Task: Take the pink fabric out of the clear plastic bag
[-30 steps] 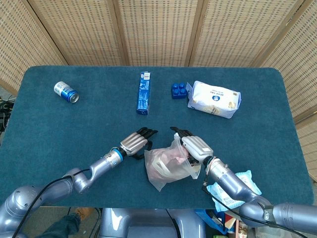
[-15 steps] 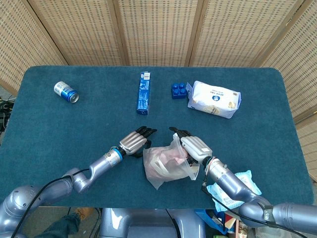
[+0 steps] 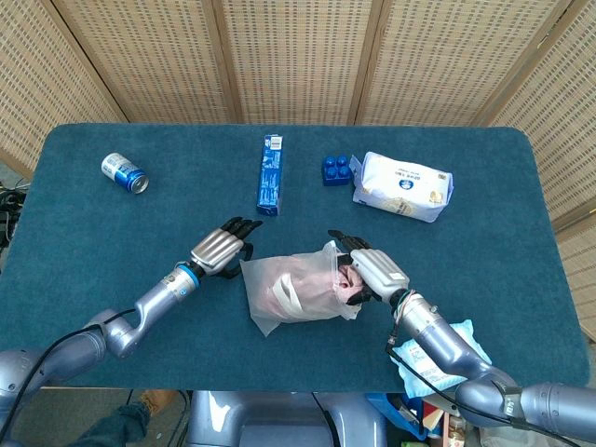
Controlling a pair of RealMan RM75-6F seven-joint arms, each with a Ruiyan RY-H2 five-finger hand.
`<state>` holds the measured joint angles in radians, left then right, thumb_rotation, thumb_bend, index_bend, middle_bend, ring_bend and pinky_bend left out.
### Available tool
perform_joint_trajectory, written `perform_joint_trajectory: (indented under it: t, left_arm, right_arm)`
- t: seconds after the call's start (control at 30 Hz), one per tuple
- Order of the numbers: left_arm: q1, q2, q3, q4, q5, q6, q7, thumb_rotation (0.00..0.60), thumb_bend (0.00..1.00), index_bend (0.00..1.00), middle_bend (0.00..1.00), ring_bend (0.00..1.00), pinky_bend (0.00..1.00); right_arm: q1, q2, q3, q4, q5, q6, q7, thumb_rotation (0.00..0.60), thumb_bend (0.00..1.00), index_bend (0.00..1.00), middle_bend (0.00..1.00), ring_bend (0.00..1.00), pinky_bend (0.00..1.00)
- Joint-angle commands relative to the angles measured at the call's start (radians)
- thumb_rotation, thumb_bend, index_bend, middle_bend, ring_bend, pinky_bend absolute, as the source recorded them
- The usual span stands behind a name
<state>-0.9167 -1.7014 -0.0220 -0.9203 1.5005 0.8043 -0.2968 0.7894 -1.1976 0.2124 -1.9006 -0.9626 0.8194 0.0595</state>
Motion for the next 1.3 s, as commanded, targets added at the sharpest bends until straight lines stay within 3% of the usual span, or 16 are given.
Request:
perform_joint_trajectory:
  t: [0.03,0.33,0.6,1.23,1.27,1.3]
  left_arm:
    - [0.02,0.031,0.009,-0.003,0.0,0.016,-0.009,0.6,0.54,0.68,0.0,0.0,0.0]
    - [0.12,0.18,0.044,0.036,-0.012,0.076,-0.078,0.6,0.54,0.68,0.0,0.0,0.0]
    - [0.183,0.253,0.057,0.117,-0.036,0.076,-0.129,0.6,0.54,0.68,0.0,0.0,0.0]
    - [0.277,0.269,0.03,0.336,-0.084,0.035,-0.246,0.6,0.55,0.68,0.0,0.0,0.0]
    - [0.28,0.27,0.025,0.333,-0.088,0.035,-0.252,0.6,0.54,0.66,0.0,0.0,0.0]
    - [0.282,0.271,0.023,0.331,-0.09,0.035,-0.251,0.6,0.53,0.58,0.0,0.0,0.0]
  right_arm:
    - [-0.008,0.01,-0.001,0.0,-0.006,0.003,0.007,0.6,0.63,0.74,0.0,0.0,0.0]
    - [-0.05,0.057,0.0,0.019,-0.022,0.018,0.049,0.6,0.63,0.74,0.0,0.0,0.0]
    - [-0.069,0.082,0.013,0.059,-0.02,0.018,0.083,0.6,0.63,0.74,0.0,0.0,0.0]
    - [-0.129,0.15,0.033,0.14,-0.038,0.024,0.151,0.6,0.63,0.74,0.0,0.0,0.0]
    - [-0.135,0.154,0.032,0.138,-0.045,0.028,0.154,0.6,0.63,0.75,0.0,0.0,0.0]
    - [-0.139,0.156,0.031,0.136,-0.051,0.031,0.156,0.6,0.63,0.75,0.0,0.0,0.0]
